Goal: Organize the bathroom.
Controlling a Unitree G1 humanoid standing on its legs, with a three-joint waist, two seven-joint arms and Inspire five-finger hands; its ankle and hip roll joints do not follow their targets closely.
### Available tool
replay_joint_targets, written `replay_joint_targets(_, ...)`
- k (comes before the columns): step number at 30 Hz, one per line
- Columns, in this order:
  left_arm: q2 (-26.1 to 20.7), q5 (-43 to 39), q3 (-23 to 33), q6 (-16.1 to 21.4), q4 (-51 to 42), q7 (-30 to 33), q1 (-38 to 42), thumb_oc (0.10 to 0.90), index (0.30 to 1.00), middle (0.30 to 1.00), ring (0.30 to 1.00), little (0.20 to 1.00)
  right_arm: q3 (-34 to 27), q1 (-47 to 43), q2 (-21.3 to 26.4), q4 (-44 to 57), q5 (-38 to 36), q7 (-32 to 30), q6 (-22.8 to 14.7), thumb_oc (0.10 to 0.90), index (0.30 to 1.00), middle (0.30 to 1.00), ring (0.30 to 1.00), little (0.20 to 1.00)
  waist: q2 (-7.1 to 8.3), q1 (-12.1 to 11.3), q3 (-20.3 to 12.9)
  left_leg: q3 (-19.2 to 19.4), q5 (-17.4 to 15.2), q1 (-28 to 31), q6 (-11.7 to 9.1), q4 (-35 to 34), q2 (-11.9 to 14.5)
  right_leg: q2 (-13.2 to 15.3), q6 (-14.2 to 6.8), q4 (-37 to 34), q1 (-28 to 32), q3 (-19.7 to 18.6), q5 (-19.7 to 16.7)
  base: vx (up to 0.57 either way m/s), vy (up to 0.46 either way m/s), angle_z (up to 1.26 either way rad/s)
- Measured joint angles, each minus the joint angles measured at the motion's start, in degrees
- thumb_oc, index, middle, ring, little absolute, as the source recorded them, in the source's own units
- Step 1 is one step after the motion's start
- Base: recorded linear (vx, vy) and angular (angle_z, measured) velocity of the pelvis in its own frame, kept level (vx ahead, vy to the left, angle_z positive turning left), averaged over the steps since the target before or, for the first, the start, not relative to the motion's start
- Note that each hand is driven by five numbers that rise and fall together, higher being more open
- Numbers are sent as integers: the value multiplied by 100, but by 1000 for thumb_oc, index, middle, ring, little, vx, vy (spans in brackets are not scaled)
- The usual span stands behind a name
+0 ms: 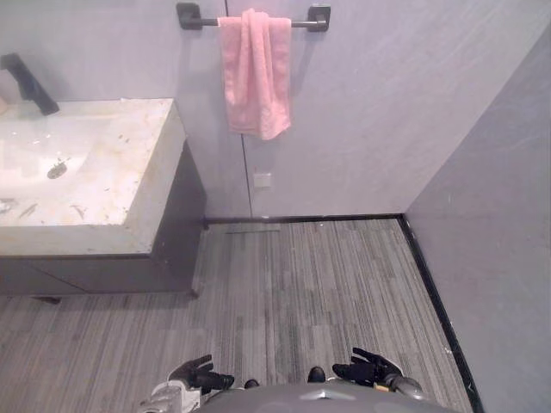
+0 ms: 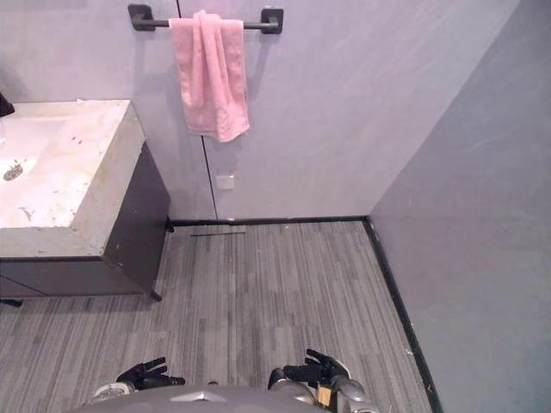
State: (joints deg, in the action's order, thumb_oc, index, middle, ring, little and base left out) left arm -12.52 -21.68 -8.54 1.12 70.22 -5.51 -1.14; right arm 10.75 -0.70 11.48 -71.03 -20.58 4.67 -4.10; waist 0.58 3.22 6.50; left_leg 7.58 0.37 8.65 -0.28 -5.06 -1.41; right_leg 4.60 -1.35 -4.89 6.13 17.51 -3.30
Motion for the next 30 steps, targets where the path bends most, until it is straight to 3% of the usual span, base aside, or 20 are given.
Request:
replay_joint_targets(9, 18, -70, -6, -21, -30, -46, 4, 800, 900, 900, 900, 900, -11, -3, 28, 0, -7, 23, 0, 800, 900, 900, 900, 900, -62, 5, 31, 4, 4, 1, 7, 19, 1, -6, -6, 0, -6, -12, 4, 0, 0, 0)
replay_joint_targets(16, 114, 45, -2, -122, -19, 646, 25, 800, 900, 900, 900, 900, -3, -3, 52, 0, -10, 97, -2, 800, 900, 900, 900, 900, -86, 2, 47, 5, 5, 4, 6, 21, 13, -22, -8, 0, -6, -18, 9, 21, -22, 0)
replay_joint_targets(24, 131, 178, -64, 37, -16, 826, 48, 800, 900, 900, 900, 900, 6, 2, 50, -1, -11, 114, -27, 800, 900, 900, 900, 900, -68, -11, 63, 4, 6, -9, -12, 57, 31, -39, -2, 0, 1, -20, 13, 24, -44, 0)
replay_joint_targets(27, 134, 175, -66, 128, -15, 856, 44, 800, 900, 900, 900, 900, 19, -9, 52, 0, -10, 126, -48, 800, 900, 900, 900, 900, -64, -33, 90, 3, -9, -30, -38, 114, 54, -62, 4, 1, 8, -21, 30, 33, -73, 1)
replay_joint_targets(30, 115, 135, -58, 150, -18, 854, 77, 800, 900, 900, 900, 900, 80, -18, 48, 2, -10, 150, -62, 800, 900, 900, 900, 900, -27, -97, 129, -2, -136, -198, -208, 440, 85, -63, -3, 1, 2, -34, 88, 30, -81, 2)
